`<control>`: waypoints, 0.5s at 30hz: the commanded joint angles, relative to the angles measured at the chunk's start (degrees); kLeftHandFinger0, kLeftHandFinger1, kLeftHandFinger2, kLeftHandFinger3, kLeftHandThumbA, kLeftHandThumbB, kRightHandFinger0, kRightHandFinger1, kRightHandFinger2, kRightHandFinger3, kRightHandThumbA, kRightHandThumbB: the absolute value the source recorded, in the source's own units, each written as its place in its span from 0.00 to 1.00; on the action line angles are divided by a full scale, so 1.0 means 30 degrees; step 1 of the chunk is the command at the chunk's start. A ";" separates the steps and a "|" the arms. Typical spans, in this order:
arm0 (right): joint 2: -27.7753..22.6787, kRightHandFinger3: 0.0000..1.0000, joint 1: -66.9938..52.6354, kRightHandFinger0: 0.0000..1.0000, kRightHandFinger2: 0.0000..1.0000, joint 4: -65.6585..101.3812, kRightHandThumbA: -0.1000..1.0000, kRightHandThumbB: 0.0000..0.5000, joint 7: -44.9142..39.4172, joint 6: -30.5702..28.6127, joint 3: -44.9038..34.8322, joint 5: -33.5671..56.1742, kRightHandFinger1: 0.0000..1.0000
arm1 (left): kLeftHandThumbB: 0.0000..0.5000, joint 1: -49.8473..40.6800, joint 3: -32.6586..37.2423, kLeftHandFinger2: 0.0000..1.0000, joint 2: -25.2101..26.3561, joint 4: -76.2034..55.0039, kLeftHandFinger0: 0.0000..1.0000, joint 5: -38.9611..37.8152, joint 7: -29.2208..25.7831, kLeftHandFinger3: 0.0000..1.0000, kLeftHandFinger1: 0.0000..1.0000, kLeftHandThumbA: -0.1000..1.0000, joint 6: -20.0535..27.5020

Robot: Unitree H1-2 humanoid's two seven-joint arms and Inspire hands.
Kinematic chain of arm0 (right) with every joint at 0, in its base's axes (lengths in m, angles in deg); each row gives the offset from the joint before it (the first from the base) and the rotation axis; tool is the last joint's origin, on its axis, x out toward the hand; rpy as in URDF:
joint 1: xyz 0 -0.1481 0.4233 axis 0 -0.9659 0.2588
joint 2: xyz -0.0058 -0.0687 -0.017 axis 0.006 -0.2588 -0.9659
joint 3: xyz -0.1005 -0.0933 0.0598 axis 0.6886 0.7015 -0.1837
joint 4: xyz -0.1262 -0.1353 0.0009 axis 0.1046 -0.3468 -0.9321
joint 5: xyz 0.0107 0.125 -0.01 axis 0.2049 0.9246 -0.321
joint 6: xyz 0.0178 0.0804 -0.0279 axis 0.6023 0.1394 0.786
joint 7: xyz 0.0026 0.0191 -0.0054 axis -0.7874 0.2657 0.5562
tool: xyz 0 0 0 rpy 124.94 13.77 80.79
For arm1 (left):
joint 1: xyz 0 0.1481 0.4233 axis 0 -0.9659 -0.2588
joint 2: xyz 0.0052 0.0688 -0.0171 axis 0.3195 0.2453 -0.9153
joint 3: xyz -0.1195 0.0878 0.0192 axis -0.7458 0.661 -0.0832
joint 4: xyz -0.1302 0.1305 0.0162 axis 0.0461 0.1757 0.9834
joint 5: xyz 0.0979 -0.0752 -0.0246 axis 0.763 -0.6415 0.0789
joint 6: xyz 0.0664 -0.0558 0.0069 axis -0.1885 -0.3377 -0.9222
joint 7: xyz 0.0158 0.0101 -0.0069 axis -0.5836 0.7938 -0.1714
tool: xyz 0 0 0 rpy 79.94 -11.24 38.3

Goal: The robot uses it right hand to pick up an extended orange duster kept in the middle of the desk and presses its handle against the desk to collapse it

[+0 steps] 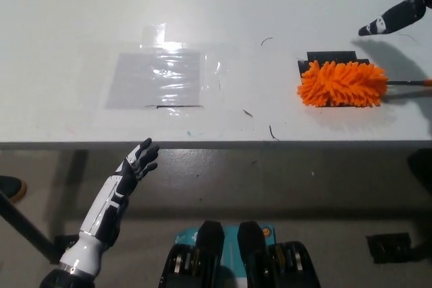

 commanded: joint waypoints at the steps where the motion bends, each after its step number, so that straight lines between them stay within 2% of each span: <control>1: 0.0179 1.00 0.2228 1.00 1.00 -0.2756 1.00 0.74 -0.1359 -0.0380 0.0981 -0.0981 1.00 | 0.30 -0.0136 -0.0042 1.00 0.0110 -0.0093 1.00 -0.0113 0.0255 1.00 1.00 1.00 0.0723; 7: 0.1036 1.00 0.3324 1.00 1.00 -0.5858 1.00 0.74 -0.1397 -0.1522 0.1824 -0.1137 1.00 | 0.30 -0.0164 -0.0066 1.00 0.0115 0.0036 1.00 -0.0102 0.0245 1.00 1.00 1.00 0.0856; 9: 0.1758 1.00 0.4097 1.00 1.00 -0.7881 1.00 0.83 -0.1712 -0.1390 0.2278 -0.1336 1.00 | 0.27 -0.0170 -0.0036 1.00 0.0119 -0.0037 1.00 -0.0202 0.0313 1.00 1.00 1.00 0.0673; 13: 0.2151 1.00 0.4456 1.00 1.00 -0.8938 1.00 0.82 -0.1794 -0.1716 0.2281 -0.1243 1.00 | 0.28 -0.0215 -0.0032 1.00 0.0148 -0.0087 1.00 -0.0261 0.0359 1.00 1.00 1.00 0.0574; 14: 0.2881 1.00 0.5105 1.00 1.00 -1.0776 1.00 0.74 -0.2345 -0.2120 0.2190 -0.0764 1.00 | 0.26 -0.0216 0.0008 1.00 0.0165 -0.0040 1.00 -0.0014 0.0308 1.00 1.00 1.00 0.0738; 15: 0.2972 1.00 0.5194 1.00 1.00 -1.1030 1.00 0.73 -0.2406 -0.2198 0.2172 -0.0719 1.00 | 0.26 -0.0216 0.0013 1.00 0.0167 -0.0035 1.00 0.0014 0.0302 1.00 1.00 1.00 0.0756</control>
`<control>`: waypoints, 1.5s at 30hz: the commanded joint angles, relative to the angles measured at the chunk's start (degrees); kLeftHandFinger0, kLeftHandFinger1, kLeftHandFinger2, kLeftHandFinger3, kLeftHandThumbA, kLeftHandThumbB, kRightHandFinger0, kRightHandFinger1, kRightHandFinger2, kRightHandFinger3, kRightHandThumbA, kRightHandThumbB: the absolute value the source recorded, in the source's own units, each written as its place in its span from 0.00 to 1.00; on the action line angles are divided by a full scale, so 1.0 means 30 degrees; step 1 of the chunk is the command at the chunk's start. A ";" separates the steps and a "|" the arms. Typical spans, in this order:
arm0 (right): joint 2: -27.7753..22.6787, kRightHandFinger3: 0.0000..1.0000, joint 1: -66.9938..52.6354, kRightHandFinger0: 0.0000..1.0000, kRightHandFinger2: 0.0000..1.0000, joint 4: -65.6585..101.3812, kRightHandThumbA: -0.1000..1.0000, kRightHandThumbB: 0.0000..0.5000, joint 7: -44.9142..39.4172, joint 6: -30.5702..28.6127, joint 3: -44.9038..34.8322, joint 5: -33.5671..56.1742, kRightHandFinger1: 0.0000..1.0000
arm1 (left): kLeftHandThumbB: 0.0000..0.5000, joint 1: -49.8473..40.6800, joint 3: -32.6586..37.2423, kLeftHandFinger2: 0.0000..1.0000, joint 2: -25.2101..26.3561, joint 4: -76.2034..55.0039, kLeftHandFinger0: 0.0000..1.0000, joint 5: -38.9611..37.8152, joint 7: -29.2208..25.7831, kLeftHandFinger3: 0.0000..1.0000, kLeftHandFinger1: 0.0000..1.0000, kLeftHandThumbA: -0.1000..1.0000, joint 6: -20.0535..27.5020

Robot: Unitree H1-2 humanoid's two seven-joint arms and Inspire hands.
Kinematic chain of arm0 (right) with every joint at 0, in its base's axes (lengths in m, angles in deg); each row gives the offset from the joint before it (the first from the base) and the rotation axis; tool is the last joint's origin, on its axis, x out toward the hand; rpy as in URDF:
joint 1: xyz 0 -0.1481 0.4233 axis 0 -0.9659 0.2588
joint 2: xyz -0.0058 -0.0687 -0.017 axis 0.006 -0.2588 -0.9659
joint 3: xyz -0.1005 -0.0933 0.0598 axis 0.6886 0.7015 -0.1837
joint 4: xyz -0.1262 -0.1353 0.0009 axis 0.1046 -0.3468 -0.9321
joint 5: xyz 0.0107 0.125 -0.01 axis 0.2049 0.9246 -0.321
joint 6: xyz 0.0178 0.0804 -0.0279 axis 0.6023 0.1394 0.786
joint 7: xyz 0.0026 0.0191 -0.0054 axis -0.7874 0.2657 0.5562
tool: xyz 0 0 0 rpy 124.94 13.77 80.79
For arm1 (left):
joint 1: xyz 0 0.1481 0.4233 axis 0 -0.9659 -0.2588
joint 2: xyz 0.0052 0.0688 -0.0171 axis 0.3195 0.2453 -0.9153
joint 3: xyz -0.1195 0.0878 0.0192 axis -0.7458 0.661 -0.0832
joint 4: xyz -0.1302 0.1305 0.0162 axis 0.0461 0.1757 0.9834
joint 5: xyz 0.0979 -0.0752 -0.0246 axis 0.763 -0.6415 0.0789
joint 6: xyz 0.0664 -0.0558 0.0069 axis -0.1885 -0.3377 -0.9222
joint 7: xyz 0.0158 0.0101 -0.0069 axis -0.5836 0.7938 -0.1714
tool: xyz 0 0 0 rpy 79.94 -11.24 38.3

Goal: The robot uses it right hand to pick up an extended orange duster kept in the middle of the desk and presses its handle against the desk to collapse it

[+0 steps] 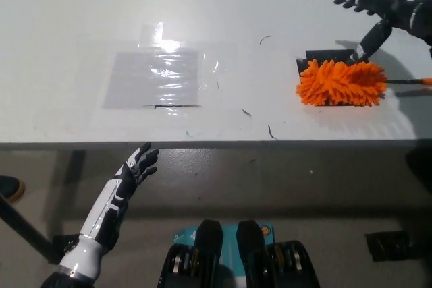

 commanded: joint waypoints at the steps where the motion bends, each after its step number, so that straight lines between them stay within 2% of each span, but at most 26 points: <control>1: 0.0828 1.00 0.2574 1.00 1.00 -0.2666 1.00 0.76 -0.0792 -0.1541 0.0015 -0.0049 1.00 | 0.26 -0.0018 -0.0004 1.00 0.0161 -0.0164 1.00 -0.0020 0.0277 1.00 1.00 1.00 0.0663; 8: 0.1759 1.00 0.3068 1.00 1.00 -0.4841 1.00 0.78 -0.0279 -0.2874 0.0210 -0.0364 1.00 | 0.27 0.0074 0.0004 1.00 0.0242 -0.0085 1.00 0.0143 0.0272 1.00 1.00 1.00 0.0664; 9: 0.2154 1.00 0.3058 1.00 1.00 -0.5000 1.00 0.82 -0.0215 -0.2618 0.0394 -0.0561 1.00 | 0.32 0.0073 0.0017 1.00 0.0240 -0.0079 1.00 0.0223 0.0243 1.00 1.00 1.00 0.0594; 11: 0.2493 1.00 0.3105 1.00 1.00 -0.5157 1.00 0.85 -0.0256 -0.2372 0.0536 -0.0685 1.00 | 0.33 0.0040 0.0003 1.00 0.0235 -0.0158 1.00 0.0315 0.0180 1.00 1.00 1.00 0.0458; 22: 0.3143 1.00 0.3380 1.00 1.00 -0.6305 1.00 0.91 -0.0249 -0.2244 0.1721 -0.1825 1.00 | 0.35 -0.0100 -0.0048 1.00 0.0231 -0.0365 1.00 0.0322 0.0152 1.00 1.00 1.00 0.0260; 25: 0.3238 1.00 0.3421 1.00 1.00 -0.6714 1.00 0.87 0.0010 -0.2635 0.2139 -0.2206 1.00 | 0.34 -0.0071 -0.0058 1.00 0.0234 -0.0350 1.00 0.0212 0.0203 1.00 1.00 1.00 0.0254; 29: 0.3210 1.00 0.3391 1.00 1.00 -0.6975 1.00 0.89 0.0295 -0.2929 0.2894 -0.3003 1.00 | 0.31 0.0016 -0.0025 1.00 0.0273 -0.0308 1.00 0.0119 0.0310 1.00 1.00 1.00 0.0287; 33: 0.3133 1.00 0.3345 1.00 1.00 -0.6864 1.00 0.86 0.0219 -0.3039 0.3226 -0.3223 1.00 | 0.32 0.0038 -0.0049 1.00 0.0264 -0.0253 1.00 0.0194 0.0253 1.00 1.00 1.00 0.0336; 34: 0.3093 1.00 0.3341 1.00 1.00 -0.6934 1.00 0.86 0.0151 -0.3076 0.3225 -0.3222 1.00 | 0.36 0.0036 -0.0053 1.00 0.0267 -0.0297 1.00 0.0215 0.0233 1.00 1.00 1.00 0.0216; 36: 0.2932 1.00 0.3304 1.00 1.00 -0.7150 1.00 0.86 0.0135 -0.3076 0.3126 -0.3218 1.00 | 0.37 0.0031 -0.0062 1.00 0.0266 -0.0408 1.00 0.0200 0.0218 1.00 1.00 1.00 0.0004; 38: 0.2796 1.00 0.3089 1.00 1.00 -0.7028 1.00 0.82 0.0203 -0.2931 0.2752 -0.2945 1.00 | 0.36 0.0014 -0.0052 1.00 0.0253 -0.0425 1.00 0.0223 0.0211 1.00 1.00 1.00 0.0027; 45: 0.2920 1.00 0.2817 1.00 1.00 -0.7342 1.00 0.83 0.0077 -0.2912 0.2790 -0.3049 1.00 | 0.37 0.0004 -0.0017 1.00 0.0222 -0.0358 1.00 0.0179 0.0247 1.00 1.00 1.00 0.0053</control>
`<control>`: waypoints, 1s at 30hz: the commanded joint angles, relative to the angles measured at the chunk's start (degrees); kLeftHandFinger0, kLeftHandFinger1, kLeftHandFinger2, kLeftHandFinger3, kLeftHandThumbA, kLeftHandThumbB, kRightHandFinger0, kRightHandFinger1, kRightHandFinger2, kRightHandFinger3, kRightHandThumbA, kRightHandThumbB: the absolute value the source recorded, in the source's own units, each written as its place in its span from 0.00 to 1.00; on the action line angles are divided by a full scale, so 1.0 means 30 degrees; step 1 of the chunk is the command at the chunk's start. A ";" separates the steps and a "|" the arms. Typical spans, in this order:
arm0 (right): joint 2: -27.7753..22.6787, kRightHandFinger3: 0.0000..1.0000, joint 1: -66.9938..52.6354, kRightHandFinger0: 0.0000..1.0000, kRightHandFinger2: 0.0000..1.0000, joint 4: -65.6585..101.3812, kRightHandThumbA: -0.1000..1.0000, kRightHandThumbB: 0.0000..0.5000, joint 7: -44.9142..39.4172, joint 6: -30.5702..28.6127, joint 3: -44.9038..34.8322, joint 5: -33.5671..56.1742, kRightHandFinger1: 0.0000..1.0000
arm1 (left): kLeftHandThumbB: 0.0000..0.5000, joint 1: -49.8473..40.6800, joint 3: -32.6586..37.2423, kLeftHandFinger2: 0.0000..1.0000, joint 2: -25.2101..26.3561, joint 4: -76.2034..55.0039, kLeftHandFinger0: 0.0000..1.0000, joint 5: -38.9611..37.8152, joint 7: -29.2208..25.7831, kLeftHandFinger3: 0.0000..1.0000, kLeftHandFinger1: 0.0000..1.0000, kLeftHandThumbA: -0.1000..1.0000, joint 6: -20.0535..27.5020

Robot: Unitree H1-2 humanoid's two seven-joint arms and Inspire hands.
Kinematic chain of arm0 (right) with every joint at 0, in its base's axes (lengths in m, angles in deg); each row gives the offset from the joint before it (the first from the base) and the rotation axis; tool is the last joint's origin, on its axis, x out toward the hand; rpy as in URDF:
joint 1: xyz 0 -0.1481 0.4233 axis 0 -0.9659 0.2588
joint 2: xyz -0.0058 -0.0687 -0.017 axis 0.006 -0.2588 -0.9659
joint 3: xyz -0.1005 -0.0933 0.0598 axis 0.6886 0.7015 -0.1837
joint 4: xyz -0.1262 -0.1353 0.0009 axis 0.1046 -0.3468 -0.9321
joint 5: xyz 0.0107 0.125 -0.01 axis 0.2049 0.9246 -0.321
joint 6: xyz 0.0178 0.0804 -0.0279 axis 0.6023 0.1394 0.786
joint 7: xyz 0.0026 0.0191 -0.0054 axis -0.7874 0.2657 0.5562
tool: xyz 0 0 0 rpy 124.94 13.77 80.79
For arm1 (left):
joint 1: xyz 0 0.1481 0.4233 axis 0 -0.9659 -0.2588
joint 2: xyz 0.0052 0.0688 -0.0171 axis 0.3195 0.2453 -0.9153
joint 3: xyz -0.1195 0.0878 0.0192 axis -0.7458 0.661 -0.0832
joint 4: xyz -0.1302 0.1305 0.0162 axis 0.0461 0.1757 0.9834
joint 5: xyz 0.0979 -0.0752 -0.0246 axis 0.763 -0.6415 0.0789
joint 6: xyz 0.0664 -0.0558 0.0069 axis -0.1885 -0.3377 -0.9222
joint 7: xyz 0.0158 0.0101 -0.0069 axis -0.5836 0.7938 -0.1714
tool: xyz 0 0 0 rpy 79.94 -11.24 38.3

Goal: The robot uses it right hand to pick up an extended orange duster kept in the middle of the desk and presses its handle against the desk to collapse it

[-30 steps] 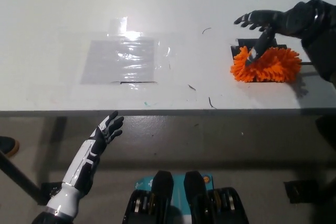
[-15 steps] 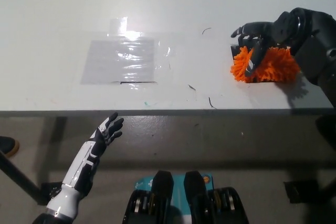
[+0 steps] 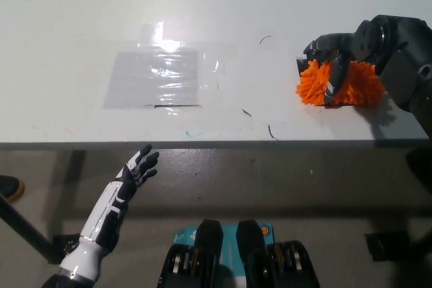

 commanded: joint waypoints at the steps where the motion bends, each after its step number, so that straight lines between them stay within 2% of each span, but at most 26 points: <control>1: -0.0304 1.00 0.0905 1.00 1.00 -0.0365 1.00 0.81 0.0283 -0.0878 -0.0012 -0.0417 1.00 | 0.37 0.0107 -0.0028 1.00 0.0204 -0.0334 1.00 0.0003 0.0215 1.00 1.00 1.00 0.0191; 5: -0.0135 1.00 0.0810 1.00 1.00 -0.1034 1.00 0.77 0.0395 -0.1549 -0.0036 -0.0408 1.00 | 0.38 0.0151 -0.0036 1.00 0.0208 -0.0334 1.00 -0.0131 0.0268 1.00 1.00 1.00 0.0097; 8: 0.0003 1.00 0.0696 1.00 1.00 -0.1617 1.00 0.78 0.0546 -0.1906 -0.0097 -0.0381 1.00 | 0.36 0.0147 -0.0043 1.00 0.0227 -0.0369 1.00 -0.0139 0.0274 1.00 1.00 1.00 0.0058; 9: 0.0124 1.00 0.0583 1.00 1.00 -0.1941 1.00 0.85 0.0922 -0.1673 0.0017 -0.0557 1.00 | 0.37 0.0212 -0.0043 1.00 0.0250 -0.0370 1.00 -0.0046 0.0248 1.00 1.00 1.00 0.0087; 11: 0.0225 1.00 0.0479 1.00 1.00 -0.2121 1.00 0.84 0.1119 -0.1620 0.0096 -0.0686 1.00 | 0.36 0.0180 -0.0043 1.00 0.0240 -0.0392 1.00 -0.0019 0.0228 1.00 1.00 1.00 0.0101; 15: 0.0413 1.00 0.0477 1.00 1.00 -0.2631 1.00 0.71 0.0675 -0.1635 -0.0071 -0.0464 1.00 | 0.33 0.0167 -0.0082 1.00 0.0191 -0.0466 1.00 -0.0196 0.0237 1.00 1.00 1.00 0.0074; 19: 0.0445 1.00 0.0515 1.00 1.00 -0.2753 1.00 0.69 0.0675 -0.1658 -0.0098 -0.0439 1.00 | 0.33 0.0165 -0.0088 1.00 0.0182 -0.0491 1.00 -0.0219 0.0230 1.00 1.00 1.00 0.0045; 20: 0.0443 1.00 0.0530 1.00 1.00 -0.2838 1.00 0.48 0.1331 -0.2082 0.0439 -0.1020 1.00 | 0.31 0.0181 -0.0082 1.00 0.0237 -0.0471 1.00 -0.0262 0.0293 1.00 1.00 1.00 0.0031; 21: 0.0443 1.00 0.0482 1.00 1.00 -0.2803 0.92 0.31 0.2287 -0.2007 0.0213 -0.0862 1.00 | 0.31 0.0247 -0.0075 1.00 0.0250 -0.0494 1.00 -0.0227 0.0287 1.00 1.00 1.00 -0.0035; 22: 0.0469 1.00 0.0437 1.00 1.00 -0.2802 0.63 0.28 0.2761 -0.1862 0.0041 -0.0740 1.00 | 0.31 0.0256 -0.0068 1.00 0.0255 -0.0487 1.00 -0.0213 0.0292 1.00 1.00 1.00 -0.0027; 23: 0.0511 1.00 0.0369 1.00 1.00 -0.2804 0.57 0.26 0.3480 -0.1647 -0.0230 -0.0567 1.00 | 0.31 0.0268 -0.0057 1.00 0.0261 -0.0477 1.00 -0.0193 0.0299 1.00 1.00 1.00 -0.0015; 24: 0.0518 1.00 0.0373 1.00 1.00 -0.2827 0.57 0.26 0.3516 -0.1661 -0.0242 -0.0580 1.00 | 0.30 0.0268 -0.0057 1.00 0.0261 -0.0477 1.00 -0.0193 0.0299 1.00 1.00 1.00 -0.0015; 25: 0.0506 0.88 0.0147 0.99 0.83 -0.2609 0.34 0.08 0.5825 -0.1923 -0.0147 -0.0929 0.86 | 0.30 0.0302 -0.0082 1.00 0.0243 -0.0430 1.00 -0.0274 0.0307 1.00 1.00 1.00 0.0048; 26: 0.0486 0.80 0.0008 0.42 0.66 -0.2488 0.01 0.29 0.7185 -0.2116 -0.0082 -0.1141 0.53 | 0.30 0.0321 -0.0094 1.00 0.0238 -0.0390 1.00 -0.0281 0.0300 1.00 1.00 1.00 0.0100; 27: 0.0464 0.78 -0.0057 0.32 0.62 -0.2450 0.00 0.29 0.7755 -0.2238 -0.0047 -0.1235 0.47 | 0.30 0.0328 -0.0096 1.00 0.0240 -0.0360 1.00 -0.0239 0.0282 1.00 1.00 1.00 0.0139; 28: 0.0416 0.61 -0.0187 0.07 0.54 -0.2422 0.00 0.32 0.8810 -0.2493 -0.0079 -0.1319 0.34 | 0.30 0.0333 -0.0096 1.00 0.0237 -0.0300 1.00 -0.0321 0.0325 1.00 1.00 1.00 0.0226; 30: 0.0411 0.55 -0.0234 0.06 0.60 -0.2467 0.00 0.33 0.9276 -0.2554 -0.0168 -0.1288 0.40 | 0.30 0.0326 -0.0092 1.00 0.0235 -0.0301 1.00 -0.0337 0.0334 1.00 1.00 1.00 0.0221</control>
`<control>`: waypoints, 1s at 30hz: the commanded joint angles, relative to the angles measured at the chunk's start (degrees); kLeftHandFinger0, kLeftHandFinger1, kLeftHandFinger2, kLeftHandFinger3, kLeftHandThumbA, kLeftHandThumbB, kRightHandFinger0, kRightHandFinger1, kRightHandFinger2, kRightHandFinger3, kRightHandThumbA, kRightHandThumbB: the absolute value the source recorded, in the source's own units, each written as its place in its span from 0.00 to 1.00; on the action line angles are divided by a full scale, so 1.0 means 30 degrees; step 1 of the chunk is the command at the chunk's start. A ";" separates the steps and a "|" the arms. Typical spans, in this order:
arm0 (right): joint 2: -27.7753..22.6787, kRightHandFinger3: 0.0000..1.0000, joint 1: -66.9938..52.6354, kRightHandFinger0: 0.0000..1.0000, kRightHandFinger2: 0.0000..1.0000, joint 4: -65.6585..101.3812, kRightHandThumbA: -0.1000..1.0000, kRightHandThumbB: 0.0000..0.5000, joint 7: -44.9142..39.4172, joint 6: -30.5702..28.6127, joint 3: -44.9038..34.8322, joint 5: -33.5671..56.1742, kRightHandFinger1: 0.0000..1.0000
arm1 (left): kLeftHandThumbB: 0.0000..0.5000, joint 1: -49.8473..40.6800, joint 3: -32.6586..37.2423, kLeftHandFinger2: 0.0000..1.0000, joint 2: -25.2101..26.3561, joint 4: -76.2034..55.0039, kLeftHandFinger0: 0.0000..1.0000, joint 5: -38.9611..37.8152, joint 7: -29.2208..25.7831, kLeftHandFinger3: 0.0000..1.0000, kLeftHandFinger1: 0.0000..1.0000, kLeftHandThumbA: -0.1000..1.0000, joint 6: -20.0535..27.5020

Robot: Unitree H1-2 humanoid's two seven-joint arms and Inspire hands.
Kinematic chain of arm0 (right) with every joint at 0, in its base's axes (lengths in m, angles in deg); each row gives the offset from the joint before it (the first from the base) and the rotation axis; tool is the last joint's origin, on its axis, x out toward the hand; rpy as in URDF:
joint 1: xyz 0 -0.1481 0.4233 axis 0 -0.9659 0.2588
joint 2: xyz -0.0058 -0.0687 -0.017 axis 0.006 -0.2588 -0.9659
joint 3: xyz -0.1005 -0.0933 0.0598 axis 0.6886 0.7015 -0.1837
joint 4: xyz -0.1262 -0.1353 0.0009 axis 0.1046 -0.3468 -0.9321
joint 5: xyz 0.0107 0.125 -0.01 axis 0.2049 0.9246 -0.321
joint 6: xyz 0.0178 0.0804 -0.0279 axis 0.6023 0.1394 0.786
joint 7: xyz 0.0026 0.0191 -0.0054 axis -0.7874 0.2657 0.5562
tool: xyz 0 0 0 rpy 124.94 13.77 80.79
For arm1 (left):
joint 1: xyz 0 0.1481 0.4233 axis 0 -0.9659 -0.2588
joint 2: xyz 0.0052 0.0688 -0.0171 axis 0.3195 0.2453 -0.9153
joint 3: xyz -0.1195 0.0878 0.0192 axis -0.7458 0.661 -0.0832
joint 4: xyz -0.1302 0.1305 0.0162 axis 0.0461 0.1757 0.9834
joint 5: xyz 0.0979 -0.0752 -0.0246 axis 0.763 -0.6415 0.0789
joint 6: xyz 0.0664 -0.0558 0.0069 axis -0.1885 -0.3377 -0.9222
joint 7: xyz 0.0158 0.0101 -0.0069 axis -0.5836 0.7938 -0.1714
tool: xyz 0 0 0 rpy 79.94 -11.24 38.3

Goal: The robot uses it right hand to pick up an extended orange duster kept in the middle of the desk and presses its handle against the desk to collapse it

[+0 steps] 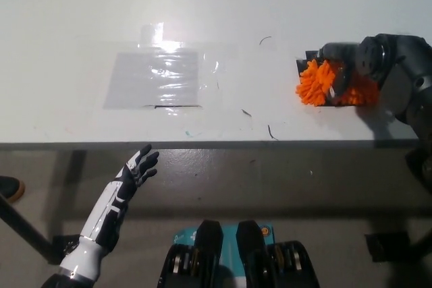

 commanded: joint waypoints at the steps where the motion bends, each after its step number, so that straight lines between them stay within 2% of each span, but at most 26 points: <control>1: -0.0155 0.54 0.0080 0.06 0.62 0.0112 0.00 0.33 0.5484 -0.0925 -0.0155 -0.0643 0.41 | 0.30 0.0312 -0.0089 1.00 0.0235 -0.0302 1.00 -0.0300 0.0335 1.00 1.00 1.00 0.0255; 2: -0.0270 0.48 0.0012 0.07 0.70 0.0220 0.00 0.38 0.5918 -0.1293 -0.0436 -0.0398 0.47 | 0.29 0.0339 -0.0075 1.00 0.0259 -0.0301 1.00 -0.0283 0.0358 1.00 1.00 1.00 0.0260; 3: -0.0308 0.48 0.0010 0.14 0.80 0.0220 0.00 0.39 0.6039 -0.1439 -0.0524 -0.0300 0.57 | 0.28 0.0352 -0.0093 1.00 0.0265 -0.0227 1.00 -0.0362 0.0389 1.00 1.00 1.00 0.0337; 7: -0.0328 0.43 0.0038 0.18 0.85 0.0127 0.00 0.39 0.6311 -0.1648 -0.0549 -0.0287 0.64 | 0.28 0.0394 -0.0106 1.00 0.0260 -0.0120 1.00 -0.0330 0.0369 1.00 1.00 1.00 0.0452; 9: -0.0541 0.34 -0.0004 0.25 0.91 0.0142 0.00 0.41 0.6750 -0.2354 -0.0701 -0.0161 0.72 | 0.27 0.0489 -0.0096 1.00 0.0301 -0.0028 1.00 -0.0357 0.0427 1.00 1.00 1.00 0.0507; 11: -0.0570 0.38 -0.0035 0.26 0.97 0.0064 0.00 0.40 0.6977 -0.2539 -0.0718 -0.0170 0.74 | 0.27 0.0492 -0.0096 1.00 0.0310 -0.0040 1.00 -0.0440 0.0468 1.00 1.00 1.00 0.0485; 13: -0.0562 0.48 -0.0028 0.29 1.00 0.0019 0.00 0.40 0.7046 -0.2586 -0.0718 -0.0181 0.76 | 0.26 0.0494 -0.0098 1.00 0.0309 -0.0037 1.00 -0.0444 0.0475 1.00 1.00 1.00 0.0486; 14: -0.0671 0.50 -0.0078 0.21 1.00 -0.0021 0.00 0.37 0.7257 -0.2690 -0.0857 -0.0062 0.71 | 0.24 0.0525 -0.0083 1.00 0.0355 -0.0023 1.00 -0.0541 0.0598 1.00 1.00 1.00 0.0564; 15: -0.0753 0.63 -0.0117 0.18 1.00 -0.0020 0.00 0.37 0.7517 -0.2755 -0.0925 -0.0019 0.70 | 0.23 0.0558 -0.0087 1.00 0.0393 0.0017 1.00 -0.0605 0.0693 1.00 1.00 1.00 0.0607; 17: -0.0795 0.96 -0.0142 0.20 1.00 0.0000 0.00 0.36 0.7750 -0.2822 -0.1018 0.0004 0.72 | 0.23 0.0544 -0.0126 1.00 0.0396 -0.0001 1.00 -0.0594 0.0718 1.00 1.00 1.00 0.0564; 18: -0.0789 1.00 -0.0139 0.21 1.00 -0.0021 0.00 0.37 0.7782 -0.2844 -0.1034 -0.0015 0.73 | 0.23 0.0544 -0.0136 1.00 0.0390 -0.0001 1.00 -0.0594 0.0734 1.00 1.00 1.00 0.0564; 20: -0.0783 1.00 -0.0135 0.22 1.00 -0.0051 0.00 0.37 0.7823 -0.2875 -0.1055 -0.0041 0.73 | 0.22 0.0544 -0.0155 1.00 0.0379 0.0000 1.00 -0.0592 0.0761 1.00 1.00 1.00 0.0562; 21: -0.0914 1.00 -0.0320 0.15 0.98 0.0163 0.00 0.40 0.9184 -0.3637 -0.1859 0.0622 0.65 | 0.21 0.0469 -0.0211 1.00 0.0423 0.0055 1.00 -0.0602 0.0775 1.00 1.00 1.00 0.0744; 23: -0.1049 1.00 -0.0050 0.19 1.00 0.0442 0.00 0.35 0.9662 -0.3796 -0.2423 0.0806 0.69 | 0.21 0.0420 -0.0241 1.00 0.0398 -0.0029 1.00 -0.0564 0.0753 1.00 1.00 1.00 0.0715; 25: -0.1267 0.97 0.0222 0.12 0.97 0.0859 0.00 0.35 1.0246 -0.4794 -0.3126 0.1080 0.61 | 0.21 0.0362 -0.0248 1.00 0.0388 -0.0078 1.00 -0.0593 0.0779 1.00 1.00 1.00 0.0620; 27: -0.1367 0.90 0.0603 0.05 0.95 0.1378 0.00 0.27 1.0611 -0.5152 -0.3886 0.1378 0.55 | 0.21 0.0312 -0.0238 1.00 0.0391 -0.0055 1.00 -0.0500 0.0778 1.00 1.00 1.00 0.0710; 29: -0.1424 0.95 0.1092 0.04 0.91 0.2002 0.00 0.25 1.0837 -0.5621 -0.4681 0.1695 0.56 | 0.22 0.0282 -0.0257 1.00 0.0406 0.0007 1.00 -0.0573 0.0835 1.00 1.00 1.00 0.0673; 30: -0.1446 0.95 0.1183 0.03 0.89 0.2218 0.00 0.28 1.1051 -0.5818 -0.4848 0.1625 0.55 | 0.22 0.0273 -0.0259 1.00 0.0395 0.0021 1.00 -0.0571 0.0830 1.00 1.00 1.00 0.0632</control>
